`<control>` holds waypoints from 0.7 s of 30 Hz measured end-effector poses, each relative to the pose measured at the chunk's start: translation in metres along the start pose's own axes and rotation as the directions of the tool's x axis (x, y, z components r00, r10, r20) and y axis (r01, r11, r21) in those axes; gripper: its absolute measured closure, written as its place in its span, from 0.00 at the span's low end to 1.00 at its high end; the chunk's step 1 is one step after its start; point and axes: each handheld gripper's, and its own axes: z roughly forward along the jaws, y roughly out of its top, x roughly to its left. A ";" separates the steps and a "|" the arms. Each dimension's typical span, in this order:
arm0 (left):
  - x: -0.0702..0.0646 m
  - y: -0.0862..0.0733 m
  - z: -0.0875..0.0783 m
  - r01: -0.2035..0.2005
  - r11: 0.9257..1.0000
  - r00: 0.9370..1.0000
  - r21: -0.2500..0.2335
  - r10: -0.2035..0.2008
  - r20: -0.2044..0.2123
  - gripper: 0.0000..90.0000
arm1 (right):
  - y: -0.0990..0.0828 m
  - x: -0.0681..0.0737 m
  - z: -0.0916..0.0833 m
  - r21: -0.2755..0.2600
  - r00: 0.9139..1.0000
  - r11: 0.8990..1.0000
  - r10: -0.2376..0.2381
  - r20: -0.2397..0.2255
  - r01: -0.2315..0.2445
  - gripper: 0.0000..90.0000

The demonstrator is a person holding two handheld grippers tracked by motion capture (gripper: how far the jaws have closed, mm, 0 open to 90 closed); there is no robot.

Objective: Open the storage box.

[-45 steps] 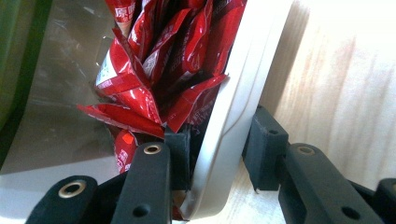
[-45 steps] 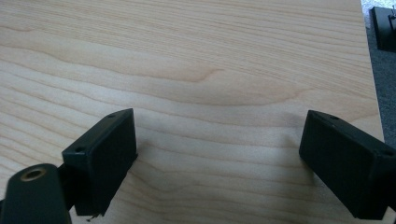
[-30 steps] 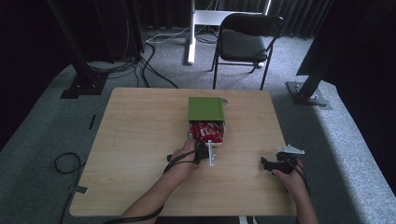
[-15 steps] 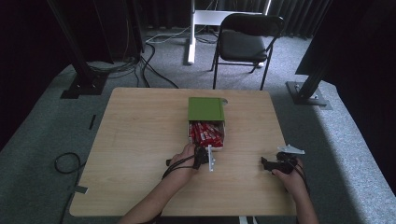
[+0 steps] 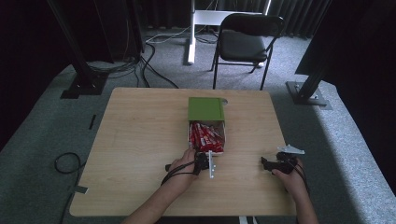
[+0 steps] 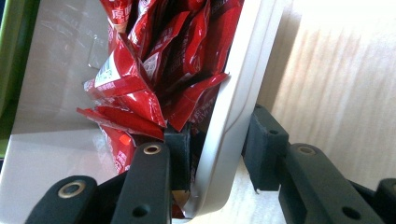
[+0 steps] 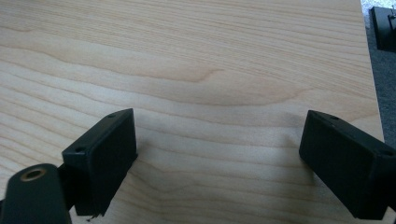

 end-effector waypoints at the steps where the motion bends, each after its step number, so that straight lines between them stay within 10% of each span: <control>1: -0.002 0.000 -0.002 0.001 1.000 1.000 -0.002 -0.001 0.002 0.74 | 0.000 0.000 0.000 0.000 1.000 1.000 0.000 0.000 0.000 0.12; 21: -0.016 -0.002 -0.016 -0.001 1.000 1.000 -0.010 0.001 0.028 0.73 | 0.000 0.000 0.000 0.000 1.000 1.000 0.000 0.001 0.000 0.12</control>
